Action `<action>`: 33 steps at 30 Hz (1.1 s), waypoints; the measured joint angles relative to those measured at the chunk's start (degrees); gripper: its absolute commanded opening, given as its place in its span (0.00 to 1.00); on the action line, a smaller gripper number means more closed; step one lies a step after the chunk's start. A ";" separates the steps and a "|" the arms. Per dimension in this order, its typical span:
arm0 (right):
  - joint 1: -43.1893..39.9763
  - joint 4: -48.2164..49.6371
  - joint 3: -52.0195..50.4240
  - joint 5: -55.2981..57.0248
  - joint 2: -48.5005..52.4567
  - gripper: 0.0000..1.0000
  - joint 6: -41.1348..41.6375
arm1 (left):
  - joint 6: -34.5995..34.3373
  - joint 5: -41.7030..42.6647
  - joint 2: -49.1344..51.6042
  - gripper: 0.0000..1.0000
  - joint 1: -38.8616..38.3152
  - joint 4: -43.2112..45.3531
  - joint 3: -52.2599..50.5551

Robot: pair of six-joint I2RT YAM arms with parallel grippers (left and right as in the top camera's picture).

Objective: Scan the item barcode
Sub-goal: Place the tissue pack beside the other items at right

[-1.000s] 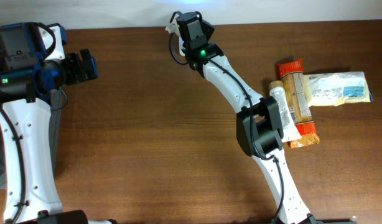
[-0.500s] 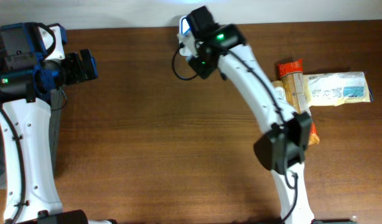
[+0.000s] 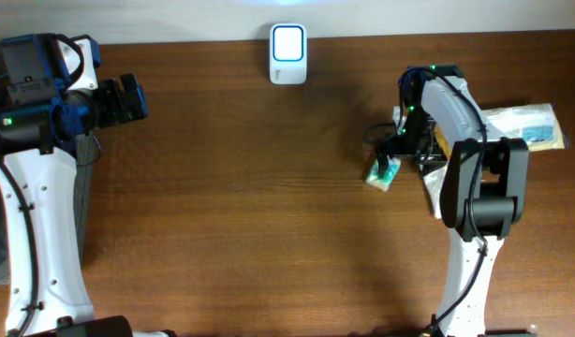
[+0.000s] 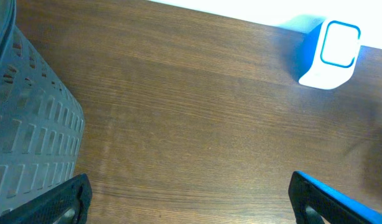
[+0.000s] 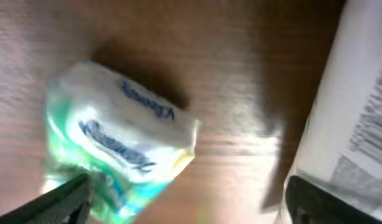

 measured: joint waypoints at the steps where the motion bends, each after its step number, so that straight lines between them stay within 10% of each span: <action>1: 0.00 -1.09 1.79 0.85 -0.70 0.99 0.02 | -0.02 0.00 0.00 0.99 0.00 0.02 0.00; 9: 5.92 -4.90 18.05 -9.86 -31.34 0.99 0.02 | -0.02 0.02 0.00 0.99 0.00 0.00 0.00; 10: 7.13 -4.39 17.81 -10.54 -31.10 0.91 0.04 | 0.00 0.00 0.00 0.99 0.00 0.00 0.00; 12: 11.06 -3.15 13.31 -11.26 -27.80 0.25 -0.22 | -0.02 0.02 0.00 0.99 0.00 0.00 0.00; 15: 14.34 4.98 1.33 -11.91 -21.51 0.04 1.38 | -0.02 0.04 0.00 0.99 0.00 0.07 0.00; 23: 11.26 20.02 -19.52 2.67 -14.82 0.14 22.82 | 0.00 0.02 0.00 0.99 0.00 0.00 0.00; 33: 2.16 21.31 -20.79 16.20 -14.82 0.32 11.47 | 0.00 0.02 0.00 0.99 0.00 -0.02 0.00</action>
